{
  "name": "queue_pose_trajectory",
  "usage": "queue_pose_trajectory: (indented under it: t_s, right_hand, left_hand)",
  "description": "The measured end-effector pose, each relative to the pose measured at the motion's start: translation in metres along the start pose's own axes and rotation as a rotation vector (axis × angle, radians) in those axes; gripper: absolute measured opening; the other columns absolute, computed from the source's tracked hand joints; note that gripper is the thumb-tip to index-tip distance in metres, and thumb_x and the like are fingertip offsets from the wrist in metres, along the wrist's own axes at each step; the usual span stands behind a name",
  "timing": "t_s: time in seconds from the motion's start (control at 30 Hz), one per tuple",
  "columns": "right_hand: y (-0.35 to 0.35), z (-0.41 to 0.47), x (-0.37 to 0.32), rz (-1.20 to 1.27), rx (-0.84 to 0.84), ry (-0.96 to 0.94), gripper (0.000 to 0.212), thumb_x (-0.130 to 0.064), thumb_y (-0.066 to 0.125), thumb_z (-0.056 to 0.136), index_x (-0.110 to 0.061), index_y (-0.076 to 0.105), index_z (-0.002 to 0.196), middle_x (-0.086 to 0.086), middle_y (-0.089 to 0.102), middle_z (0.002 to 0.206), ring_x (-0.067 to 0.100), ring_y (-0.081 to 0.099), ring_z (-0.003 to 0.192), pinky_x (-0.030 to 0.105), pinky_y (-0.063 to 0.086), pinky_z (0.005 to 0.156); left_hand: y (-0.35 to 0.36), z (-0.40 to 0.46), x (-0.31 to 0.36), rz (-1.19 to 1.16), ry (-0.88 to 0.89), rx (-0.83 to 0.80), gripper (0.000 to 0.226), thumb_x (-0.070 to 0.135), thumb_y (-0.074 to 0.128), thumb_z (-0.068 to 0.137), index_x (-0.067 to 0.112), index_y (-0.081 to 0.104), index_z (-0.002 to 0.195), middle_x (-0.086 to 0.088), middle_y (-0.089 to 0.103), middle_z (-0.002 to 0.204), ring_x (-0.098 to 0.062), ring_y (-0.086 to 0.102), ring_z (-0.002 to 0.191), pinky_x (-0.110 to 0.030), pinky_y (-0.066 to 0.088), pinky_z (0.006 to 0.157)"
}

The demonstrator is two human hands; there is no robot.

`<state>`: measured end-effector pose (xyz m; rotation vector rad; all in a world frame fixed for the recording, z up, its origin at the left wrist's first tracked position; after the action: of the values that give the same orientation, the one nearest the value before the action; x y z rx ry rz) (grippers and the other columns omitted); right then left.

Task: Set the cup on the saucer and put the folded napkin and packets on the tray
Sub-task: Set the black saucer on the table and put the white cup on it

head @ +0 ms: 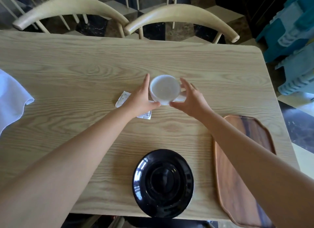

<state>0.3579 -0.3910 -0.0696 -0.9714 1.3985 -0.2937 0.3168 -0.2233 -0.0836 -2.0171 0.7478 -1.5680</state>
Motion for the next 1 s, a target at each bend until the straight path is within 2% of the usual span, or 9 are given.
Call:
queue_pose_trajectory:
  t_s: [0.1,0.2,0.4,0.53,0.7,0.77,0.83,0.93,1.0]
  right_hand:
    - [0.003,0.000,-0.001,0.086,0.004,0.000,0.077,-0.020,0.082,0.065,-0.014,0.044,0.132,0.005,0.059,0.124,0.011,0.057,0.105,-0.004,0.032,0.071]
    - [-0.002,-0.007,-0.005,0.116,0.037,-0.016,0.075,-0.018,0.083,0.064,-0.014,0.047,0.129,0.005,0.062,0.121,0.002,0.051,0.093,-0.011,0.027,0.064]
    - [-0.022,-0.057,-0.026,0.147,0.128,-0.070,0.076,-0.026,0.084,0.061,-0.019,0.048,0.129,-0.007,0.058,0.108,0.002,0.050,0.090,-0.007,0.032,0.072]
    - [-0.018,-0.111,-0.035,0.198,0.092,-0.095,0.076,-0.027,0.084,0.059,-0.021,0.050,0.126,-0.011,0.059,0.103,0.001,0.050,0.087,0.003,0.036,0.078]
    - [0.006,-0.170,-0.031,0.183,-0.029,-0.113,0.079,-0.029,0.084,0.056,-0.027,0.049,0.126,-0.013,0.058,0.110,-0.002,0.053,0.094,0.003,0.036,0.083]
    - [0.016,-0.187,-0.028,0.174,-0.055,-0.123,0.081,-0.029,0.085,0.055,-0.028,0.048,0.127,-0.016,0.056,0.109,-0.005,0.050,0.094,0.003,0.035,0.084]
    - [0.023,-0.200,-0.025,0.135,-0.071,-0.134,0.082,-0.030,0.085,0.055,-0.026,0.048,0.128,-0.017,0.054,0.109,-0.004,0.050,0.095,0.012,0.038,0.087]
    - [0.030,-0.213,-0.020,0.066,-0.095,-0.104,0.082,-0.030,0.084,0.056,-0.021,0.048,0.129,-0.012,0.058,0.113,0.008,0.056,0.101,0.029,0.044,0.091]
    - [0.033,-0.219,-0.018,0.017,-0.115,-0.088,0.082,-0.032,0.083,0.057,-0.021,0.047,0.130,-0.008,0.060,0.117,0.012,0.056,0.104,0.032,0.043,0.093]
  left_hand:
    - [0.002,0.002,0.000,-0.130,0.004,0.010,0.072,0.021,0.076,0.068,0.024,0.037,0.129,0.001,0.053,0.120,-0.019,0.049,0.115,-0.037,0.045,0.093]
    - [-0.001,-0.004,0.004,-0.234,0.038,0.050,0.070,0.016,0.079,0.065,0.022,0.043,0.125,0.007,0.057,0.112,-0.009,0.056,0.106,-0.038,0.050,0.092]
    - [-0.017,-0.057,0.023,-0.310,0.142,0.088,0.079,0.036,0.080,0.058,0.031,0.043,0.128,0.025,0.057,0.110,0.000,0.058,0.108,-0.023,0.049,0.091]
    - [-0.011,-0.121,0.029,-0.248,0.185,0.153,0.080,0.037,0.077,0.059,0.038,0.039,0.129,0.040,0.053,0.112,0.007,0.055,0.108,-0.014,0.045,0.091]
    - [0.020,-0.190,0.006,-0.201,0.073,0.194,0.083,0.047,0.074,0.057,0.040,0.037,0.130,0.020,0.057,0.121,0.001,0.057,0.106,-0.027,0.048,0.092]
    - [0.033,-0.210,-0.001,-0.205,0.035,0.188,0.082,0.049,0.072,0.056,0.047,0.034,0.128,0.028,0.053,0.119,0.006,0.054,0.105,-0.015,0.043,0.093]
    - [0.043,-0.225,-0.004,-0.184,0.026,0.179,0.079,0.050,0.071,0.056,0.051,0.032,0.125,0.038,0.047,0.116,0.014,0.050,0.105,-0.003,0.035,0.089]
    - [0.054,-0.237,-0.005,-0.189,0.026,0.157,0.079,0.045,0.073,0.059,0.047,0.032,0.127,0.040,0.042,0.119,0.009,0.049,0.109,-0.005,0.034,0.092]
    - [0.058,-0.241,-0.004,-0.186,0.026,0.133,0.078,0.043,0.073,0.062,0.051,0.030,0.126,0.042,0.041,0.119,0.009,0.048,0.110,-0.003,0.032,0.092]
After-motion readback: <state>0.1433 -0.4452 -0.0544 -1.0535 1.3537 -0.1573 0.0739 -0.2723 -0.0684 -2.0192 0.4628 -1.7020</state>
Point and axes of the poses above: each hand's wrist, its own z-axis towards the middle knuckle, its own y-axis out of the palm, x = y × z, the point moved 6 cm from there along z, towards the middle knuckle
